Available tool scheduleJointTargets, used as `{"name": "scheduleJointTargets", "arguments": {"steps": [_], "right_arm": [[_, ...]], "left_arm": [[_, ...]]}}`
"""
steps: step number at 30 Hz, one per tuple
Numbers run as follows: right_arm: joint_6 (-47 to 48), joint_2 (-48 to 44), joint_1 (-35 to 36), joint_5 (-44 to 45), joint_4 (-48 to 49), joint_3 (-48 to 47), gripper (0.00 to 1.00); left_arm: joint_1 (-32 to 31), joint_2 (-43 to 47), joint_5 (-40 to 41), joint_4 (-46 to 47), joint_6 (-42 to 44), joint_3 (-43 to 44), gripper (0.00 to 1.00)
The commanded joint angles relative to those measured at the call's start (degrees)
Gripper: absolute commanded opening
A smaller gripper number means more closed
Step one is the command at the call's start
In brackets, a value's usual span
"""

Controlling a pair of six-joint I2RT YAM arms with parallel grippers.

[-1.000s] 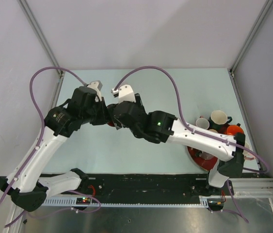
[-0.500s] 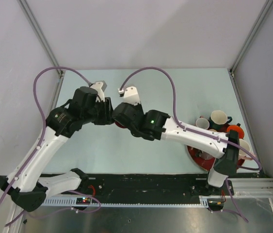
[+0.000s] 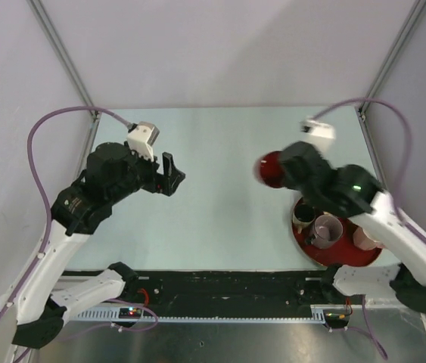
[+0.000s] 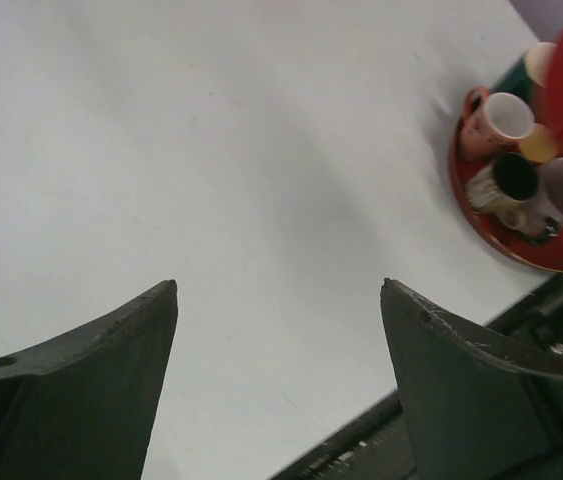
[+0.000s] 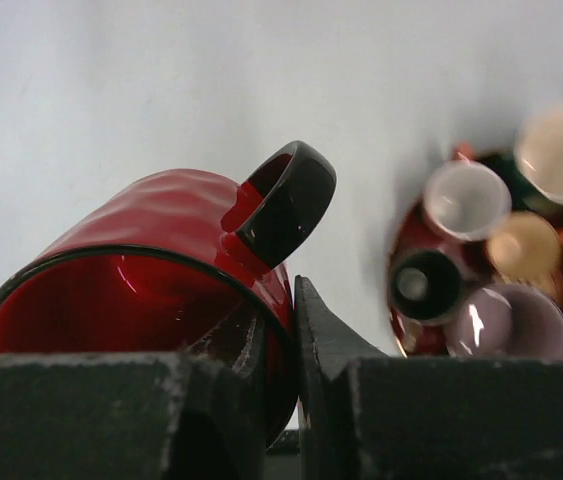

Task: Turn the mug right side up

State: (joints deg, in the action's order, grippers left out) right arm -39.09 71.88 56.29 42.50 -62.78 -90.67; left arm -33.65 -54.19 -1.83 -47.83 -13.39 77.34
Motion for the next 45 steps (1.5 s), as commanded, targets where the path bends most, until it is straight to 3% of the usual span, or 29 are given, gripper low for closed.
{"name": "scheduleJointTargets", "arguments": {"steps": [1, 5, 8, 10, 13, 17, 23, 31, 36, 45], "right_arm": [[-16.12, -13.20, -10.60, -7.17, -18.78, 4.48, 0.00], [-19.30, -22.09, -21.47, -10.31, -27.29, 9.07, 0.00], [-14.77, -24.37, -34.53, -13.60, -28.44, 10.82, 0.00], [-8.72, -23.39, -45.14, -19.15, -28.27, 12.50, 0.00], [3.19, -21.40, -64.46, -30.61, -26.38, 15.22, 0.00], [16.01, -19.29, -85.83, -37.32, -27.15, 16.42, 0.00], [18.68, -16.13, -93.00, -41.08, -29.06, 20.55, 0.00], [23.91, -12.79, -93.14, -47.75, -27.74, 23.38, 0.00], [26.55, -6.27, -92.98, -53.04, -24.13, 18.50, 0.00], [33.49, -9.87, -95.24, -65.41, -13.46, 13.06, 0.00]], "left_arm": [[0.31, 2.42, 5.49, 11.43, 9.15, -6.88, 0.86], [0.44, 2.32, 7.81, 19.28, 9.22, -12.42, 0.86], [0.57, 3.98, 10.20, 24.34, 10.97, -17.59, 0.87], [1.36, 5.52, 11.23, 27.35, 12.72, -21.49, 0.88], [7.55, 6.80, 7.60, 32.22, 11.19, -26.29, 0.90], [13.20, 8.19, 6.61, 40.15, 7.70, -31.78, 0.89], [17.18, 10.72, 5.54, 45.84, 5.57, -37.64, 0.88], [18.98, 13.88, 6.47, 53.93, 5.33, -45.57, 0.88], [19.66, 15.23, 6.82, 55.33, 5.66, -48.23, 0.88], [20.58, 14.69, 7.02, 57.69, 6.99, -50.53, 0.88]]}}
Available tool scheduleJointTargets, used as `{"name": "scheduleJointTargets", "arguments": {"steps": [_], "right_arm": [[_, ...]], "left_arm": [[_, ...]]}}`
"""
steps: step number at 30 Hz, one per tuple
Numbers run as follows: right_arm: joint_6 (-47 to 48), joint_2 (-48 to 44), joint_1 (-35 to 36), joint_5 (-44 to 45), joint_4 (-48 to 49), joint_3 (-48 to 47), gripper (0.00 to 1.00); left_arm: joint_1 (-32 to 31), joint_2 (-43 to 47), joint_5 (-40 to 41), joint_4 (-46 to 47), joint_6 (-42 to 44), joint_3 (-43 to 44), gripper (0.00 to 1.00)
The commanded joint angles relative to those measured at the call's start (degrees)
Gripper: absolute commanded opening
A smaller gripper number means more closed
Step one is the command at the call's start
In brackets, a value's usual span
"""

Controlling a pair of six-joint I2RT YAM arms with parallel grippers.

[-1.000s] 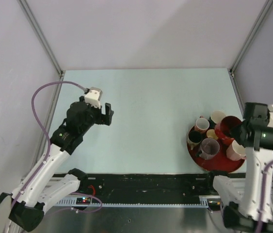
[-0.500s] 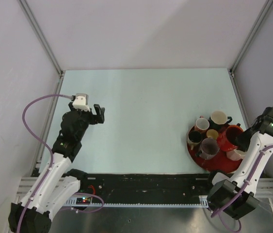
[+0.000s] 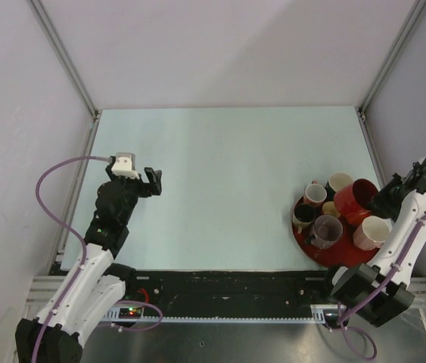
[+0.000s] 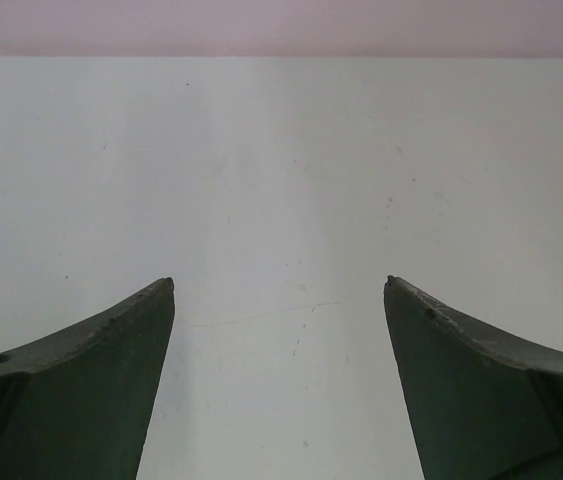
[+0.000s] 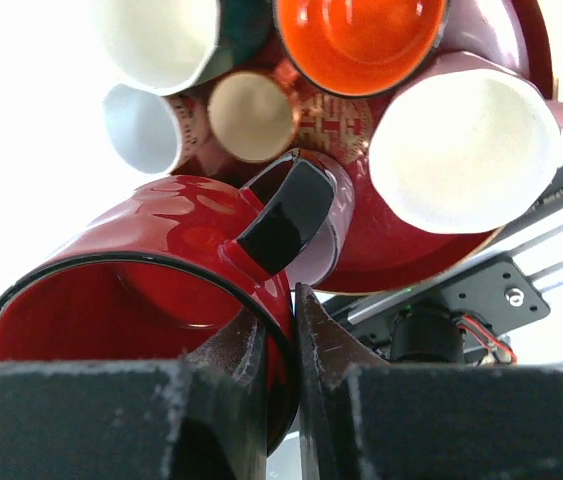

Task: Turn the mug right side up

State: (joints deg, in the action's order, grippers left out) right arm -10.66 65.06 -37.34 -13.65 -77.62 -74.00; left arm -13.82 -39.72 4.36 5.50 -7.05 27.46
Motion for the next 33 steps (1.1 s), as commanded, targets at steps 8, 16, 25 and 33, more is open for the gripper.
{"name": "scheduleJointTargets", "arguments": {"steps": [8, 16, 25, 33], "right_arm": [[30.54, -0.38, 8.96, -1.09, -6.05, -3.52, 0.00], [34.42, -3.91, 7.33, 1.74, -6.21, -0.54, 0.00], [37.37, -8.76, 5.02, 12.75, -4.38, 1.60, 0.00], [50.76, -16.34, 3.35, 3.57, -0.78, 5.36, 0.00]], "left_arm": [[1.45, -0.64, 0.41, 6.11, 1.34, -1.95, 0.88], [3.13, -1.60, -0.90, 8.64, 1.17, -3.69, 0.88], [4.27, -1.39, -0.53, 13.79, 1.68, -7.35, 0.89], [4.81, -1.87, -0.40, 16.15, 2.45, -8.65, 0.91]]}}
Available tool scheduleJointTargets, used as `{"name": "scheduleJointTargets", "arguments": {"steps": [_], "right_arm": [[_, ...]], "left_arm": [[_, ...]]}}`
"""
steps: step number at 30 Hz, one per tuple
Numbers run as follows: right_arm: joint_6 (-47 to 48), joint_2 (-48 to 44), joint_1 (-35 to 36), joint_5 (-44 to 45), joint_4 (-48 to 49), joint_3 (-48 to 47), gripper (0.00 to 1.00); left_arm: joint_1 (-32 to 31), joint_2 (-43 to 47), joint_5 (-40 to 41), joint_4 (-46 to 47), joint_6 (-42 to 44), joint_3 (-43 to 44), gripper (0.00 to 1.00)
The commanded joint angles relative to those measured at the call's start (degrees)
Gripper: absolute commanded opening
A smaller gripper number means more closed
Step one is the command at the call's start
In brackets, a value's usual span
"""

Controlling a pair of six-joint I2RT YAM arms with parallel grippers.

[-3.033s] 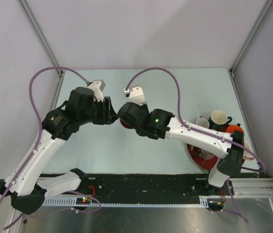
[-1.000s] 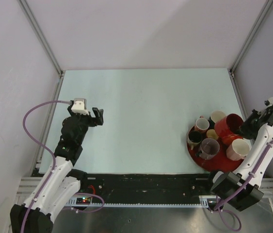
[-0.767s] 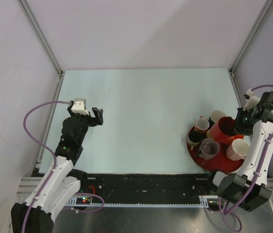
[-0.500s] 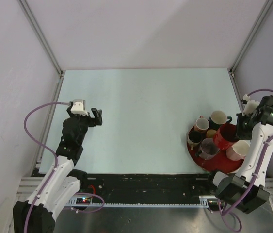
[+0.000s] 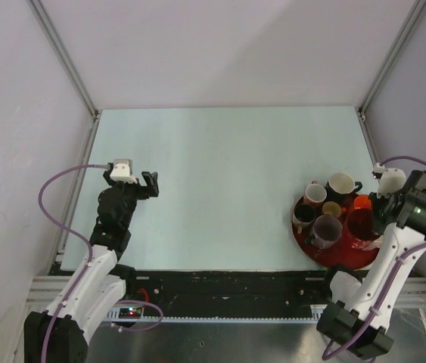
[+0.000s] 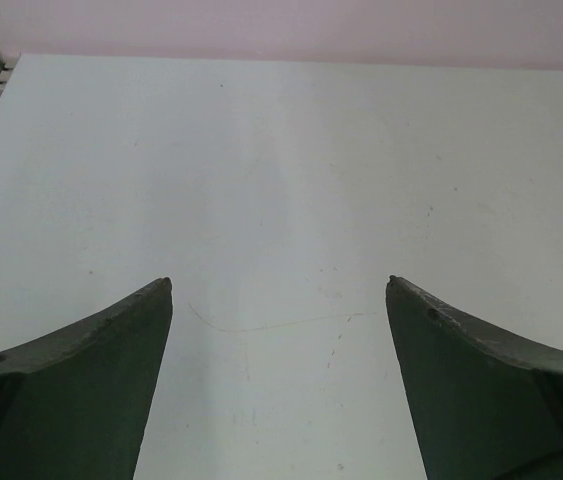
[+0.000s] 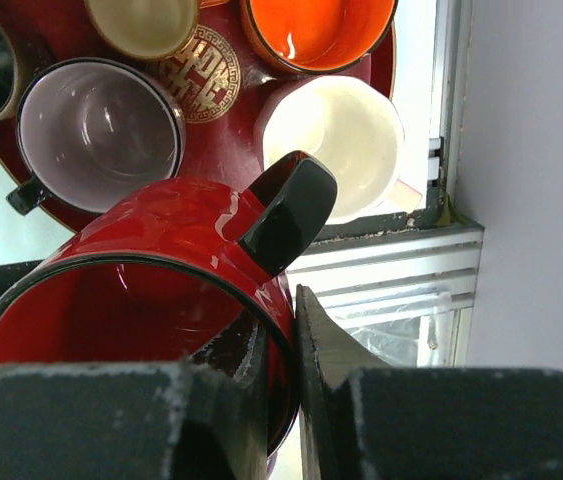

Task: Turn the mug right side up

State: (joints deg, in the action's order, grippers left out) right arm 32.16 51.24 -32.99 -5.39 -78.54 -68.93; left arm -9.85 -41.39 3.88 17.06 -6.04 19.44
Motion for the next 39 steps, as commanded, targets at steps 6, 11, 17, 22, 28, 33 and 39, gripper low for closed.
{"name": "scheduleJointTargets", "arguments": {"steps": [6, 11, 17, 22, 28, 33, 39], "right_arm": [[10.66, -0.29, -3.45, -9.08, 1.91, 3.46, 0.00], [14.12, 0.15, -6.38, -12.19, 1.92, 7.15, 0.00], [15.84, -1.05, -8.28, -10.55, 3.09, 9.92, 0.00], [16.44, -1.05, -8.79, -8.26, 4.52, 10.55, 0.00], [17.28, -0.23, -9.02, -3.54, 6.06, 11.07, 0.00], [17.74, -1.13, -8.88, -3.77, 7.37, 13.67, 0.00], [18.89, -1.67, -8.89, -5.95, 9.56, 16.67, 0.00]], "left_arm": [[1.10, -0.81, -0.53, 4.79, 2.03, -0.62, 0.95], [1.40, -1.85, -1.60, 4.84, 1.05, -0.46, 0.96], [1.65, -2.74, -2.07, 4.74, 1.36, -0.29, 0.98], [1.69, -2.75, -3.12, 4.78, 1.32, -0.31, 1.00], [2.33, -2.59, -2.63, 4.74, 1.68, -0.56, 1.00], [2.77, -2.86, -2.79, 4.76, 1.82, -0.96, 1.00], [2.81, -3.31, -3.02, 4.66, 1.68, -0.79, 1.00]]}}
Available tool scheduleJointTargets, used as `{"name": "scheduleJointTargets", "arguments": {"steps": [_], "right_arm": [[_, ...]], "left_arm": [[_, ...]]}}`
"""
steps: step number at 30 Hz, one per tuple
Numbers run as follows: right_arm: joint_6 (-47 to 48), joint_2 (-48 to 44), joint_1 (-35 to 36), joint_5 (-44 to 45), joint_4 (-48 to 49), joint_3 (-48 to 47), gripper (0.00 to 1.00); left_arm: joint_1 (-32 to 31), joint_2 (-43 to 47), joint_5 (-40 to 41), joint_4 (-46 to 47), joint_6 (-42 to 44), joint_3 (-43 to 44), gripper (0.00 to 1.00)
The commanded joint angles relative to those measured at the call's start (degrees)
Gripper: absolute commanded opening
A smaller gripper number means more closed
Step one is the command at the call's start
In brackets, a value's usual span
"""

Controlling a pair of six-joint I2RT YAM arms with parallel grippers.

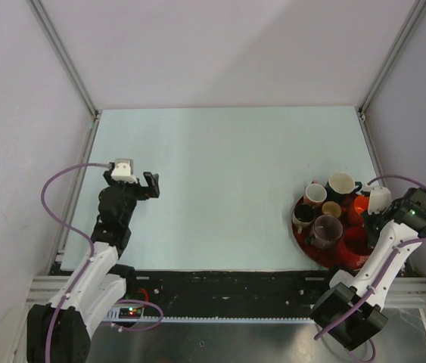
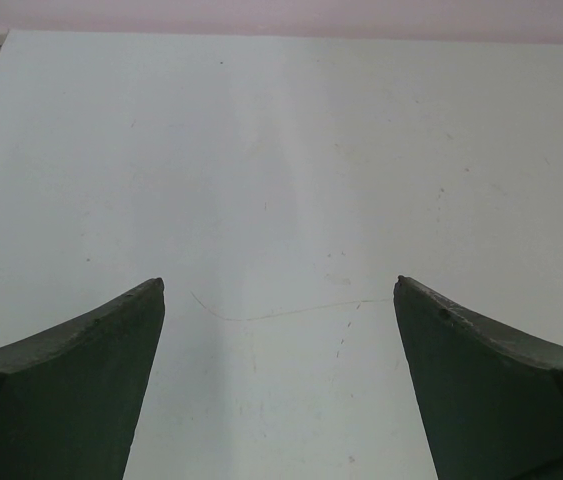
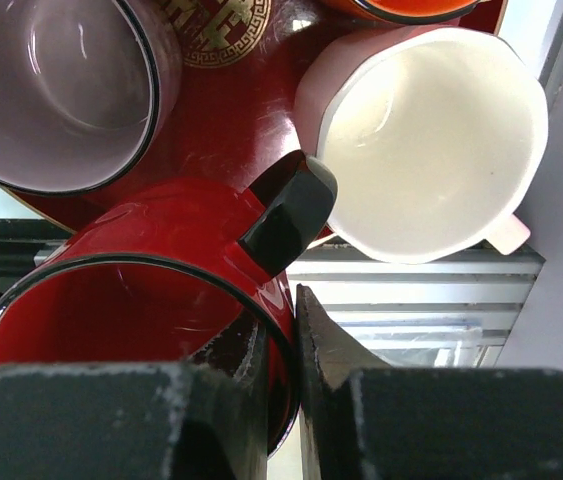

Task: Turn the mug right side up

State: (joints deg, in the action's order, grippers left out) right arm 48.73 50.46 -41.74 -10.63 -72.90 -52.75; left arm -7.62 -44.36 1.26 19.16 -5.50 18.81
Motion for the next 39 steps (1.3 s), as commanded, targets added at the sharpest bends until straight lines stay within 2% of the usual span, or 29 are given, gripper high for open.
{"name": "scheduleJointTargets", "arguments": {"steps": [1, 11, 22, 39], "right_arm": [[2.59, -0.80, -0.17, -1.27, 4.66, 0.78, 0.00], [7.37, 2.11, -0.08, -7.34, 9.14, 2.11, 0.00], [12.45, 3.29, -0.15, -6.70, 8.67, 4.27, 0.00], [13.07, 1.31, 1.69, -4.38, 11.80, 9.53, 0.00]], "left_arm": [[0.63, -0.40, -0.61, 2.60, 1.08, -0.08, 1.00], [0.65, -1.31, -2.38, 1.84, 0.43, 0.36, 1.00], [0.66, -0.81, -3.26, 1.69, 0.73, -0.13, 1.00], [0.66, -0.34, -4.90, 2.00, 0.34, -0.70, 1.00]]}}
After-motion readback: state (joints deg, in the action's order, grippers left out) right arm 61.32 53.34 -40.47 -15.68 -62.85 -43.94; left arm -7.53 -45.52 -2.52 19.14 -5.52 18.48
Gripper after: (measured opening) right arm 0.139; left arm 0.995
